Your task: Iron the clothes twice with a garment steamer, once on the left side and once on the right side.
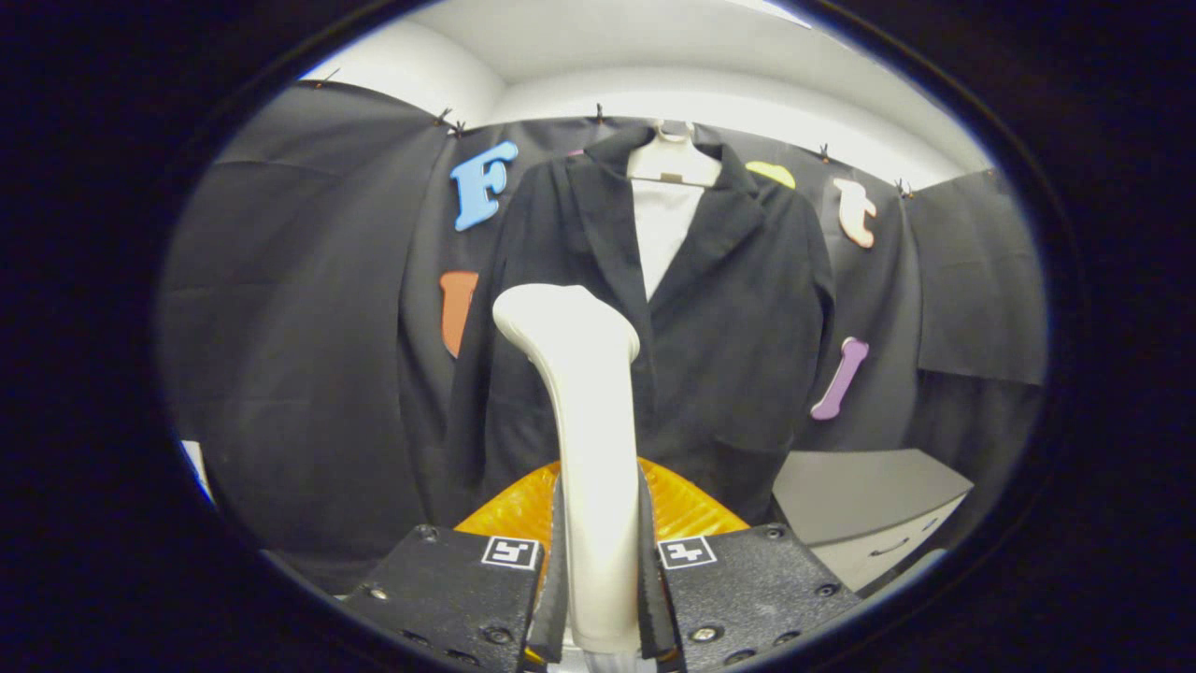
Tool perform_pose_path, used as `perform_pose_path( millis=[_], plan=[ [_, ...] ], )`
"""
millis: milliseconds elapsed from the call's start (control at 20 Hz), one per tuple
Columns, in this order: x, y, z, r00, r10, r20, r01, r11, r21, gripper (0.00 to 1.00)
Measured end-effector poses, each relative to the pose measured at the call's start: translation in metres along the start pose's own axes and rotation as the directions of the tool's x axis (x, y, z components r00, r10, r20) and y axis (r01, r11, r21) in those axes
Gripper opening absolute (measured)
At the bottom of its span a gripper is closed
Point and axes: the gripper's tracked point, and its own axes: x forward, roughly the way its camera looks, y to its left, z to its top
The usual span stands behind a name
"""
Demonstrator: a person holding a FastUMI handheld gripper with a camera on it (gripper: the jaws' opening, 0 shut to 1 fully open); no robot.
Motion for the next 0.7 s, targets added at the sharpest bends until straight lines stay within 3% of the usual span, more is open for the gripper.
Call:
perform_pose_path(
  millis=[400,550,700],
  plan=[
    [0.041,0.007,0.109,0.972,-0.064,0.228,0.07,0.997,-0.02,0.33],
    [0.057,0.013,0.131,0.955,-0.085,0.284,0.106,0.993,-0.057,0.33],
    [0.066,0.029,0.133,0.952,-0.06,0.302,0.091,0.992,-0.091,0.33]
  ],
)
